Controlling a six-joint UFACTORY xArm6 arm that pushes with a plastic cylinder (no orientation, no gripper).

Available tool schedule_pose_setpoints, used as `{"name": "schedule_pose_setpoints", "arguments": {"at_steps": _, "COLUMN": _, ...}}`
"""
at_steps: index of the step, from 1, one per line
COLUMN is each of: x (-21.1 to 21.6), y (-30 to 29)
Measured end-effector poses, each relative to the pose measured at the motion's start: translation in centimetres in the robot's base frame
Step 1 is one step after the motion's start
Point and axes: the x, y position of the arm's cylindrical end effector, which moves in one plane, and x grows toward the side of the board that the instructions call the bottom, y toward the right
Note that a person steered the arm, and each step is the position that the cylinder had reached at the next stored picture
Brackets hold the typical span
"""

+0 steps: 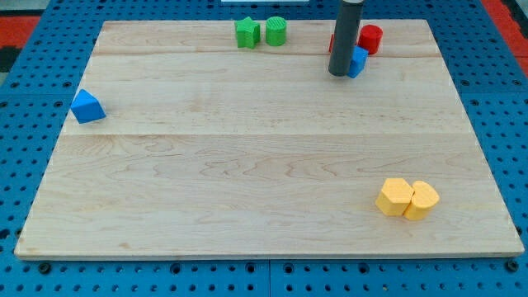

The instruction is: Place the blue triangle towards the bottom left side of the blue cube

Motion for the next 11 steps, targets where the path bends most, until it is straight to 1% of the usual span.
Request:
{"name": "schedule_pose_setpoints", "arguments": {"at_steps": 1, "x": -1.9, "y": 1.3}}
{"name": "schedule_pose_setpoints", "arguments": {"at_steps": 3, "x": -1.2, "y": 1.9}}
{"name": "schedule_pose_setpoints", "arguments": {"at_steps": 6, "x": -1.1, "y": 0.3}}
{"name": "schedule_pose_setpoints", "arguments": {"at_steps": 7, "x": 5.3, "y": -0.8}}
{"name": "schedule_pose_setpoints", "arguments": {"at_steps": 8, "x": 11.0, "y": -7.8}}
{"name": "schedule_pose_setpoints", "arguments": {"at_steps": 9, "x": 13.1, "y": -18.6}}
{"name": "schedule_pose_setpoints", "arguments": {"at_steps": 10, "x": 12.9, "y": -28.2}}
{"name": "schedule_pose_setpoints", "arguments": {"at_steps": 11, "x": 14.1, "y": -35.0}}
